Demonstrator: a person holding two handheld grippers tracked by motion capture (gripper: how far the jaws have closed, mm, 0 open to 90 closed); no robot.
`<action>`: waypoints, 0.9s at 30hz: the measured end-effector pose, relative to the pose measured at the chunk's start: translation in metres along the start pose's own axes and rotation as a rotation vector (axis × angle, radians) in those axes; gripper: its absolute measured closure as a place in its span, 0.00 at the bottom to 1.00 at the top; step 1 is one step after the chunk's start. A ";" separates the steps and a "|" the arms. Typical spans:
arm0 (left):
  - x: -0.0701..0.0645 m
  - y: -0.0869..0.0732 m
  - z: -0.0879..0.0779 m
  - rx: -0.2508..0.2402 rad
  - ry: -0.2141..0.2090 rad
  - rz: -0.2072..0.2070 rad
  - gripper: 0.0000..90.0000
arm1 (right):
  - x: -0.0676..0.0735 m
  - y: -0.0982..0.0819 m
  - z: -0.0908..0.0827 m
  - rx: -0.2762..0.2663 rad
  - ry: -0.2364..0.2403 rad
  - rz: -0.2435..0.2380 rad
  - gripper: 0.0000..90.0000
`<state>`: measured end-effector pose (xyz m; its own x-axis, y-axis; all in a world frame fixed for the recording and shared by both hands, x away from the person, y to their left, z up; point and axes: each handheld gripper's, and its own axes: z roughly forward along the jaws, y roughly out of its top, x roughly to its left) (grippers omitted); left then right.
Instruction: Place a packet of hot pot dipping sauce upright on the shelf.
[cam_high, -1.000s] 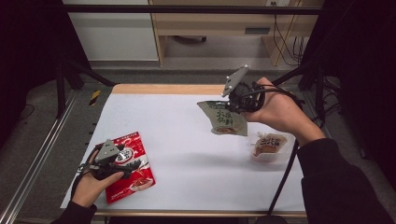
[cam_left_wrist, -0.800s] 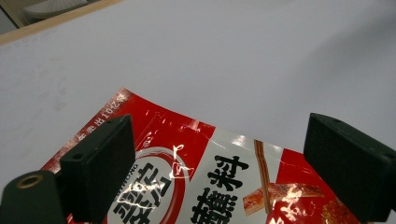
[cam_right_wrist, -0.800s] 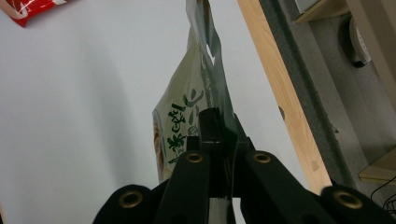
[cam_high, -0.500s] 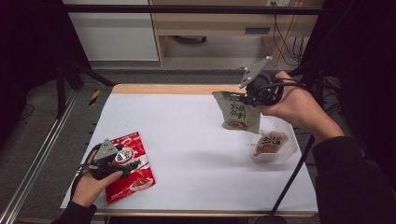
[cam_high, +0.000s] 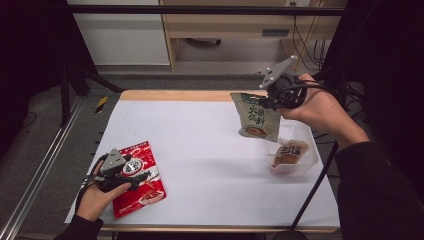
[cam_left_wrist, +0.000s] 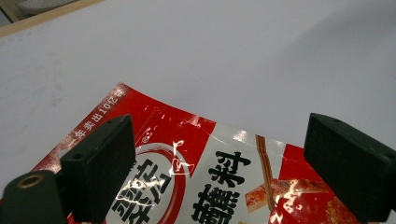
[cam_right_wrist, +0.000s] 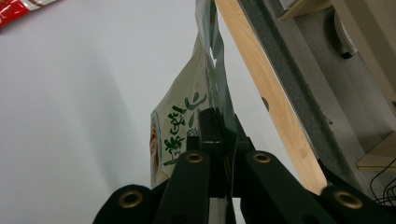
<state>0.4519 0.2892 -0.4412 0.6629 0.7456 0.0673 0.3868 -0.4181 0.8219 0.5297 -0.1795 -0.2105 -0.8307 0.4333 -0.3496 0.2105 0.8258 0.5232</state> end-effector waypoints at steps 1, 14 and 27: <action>0.000 0.000 0.000 0.000 0.000 0.000 0.10 | 0.001 0.001 0.000 0.002 0.001 -0.006 1.00; 0.001 0.000 -0.001 -0.003 0.003 0.001 0.10 | 0.006 0.010 0.006 -0.007 0.012 -0.016 1.00; 0.002 -0.002 0.000 -0.003 -0.004 -0.021 0.10 | -0.015 -0.003 0.013 -0.023 0.010 0.022 1.00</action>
<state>0.4525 0.2920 -0.4424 0.6568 0.7526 0.0476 0.3993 -0.4007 0.8246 0.5485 -0.1840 -0.2175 -0.8313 0.4474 -0.3299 0.2172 0.8077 0.5481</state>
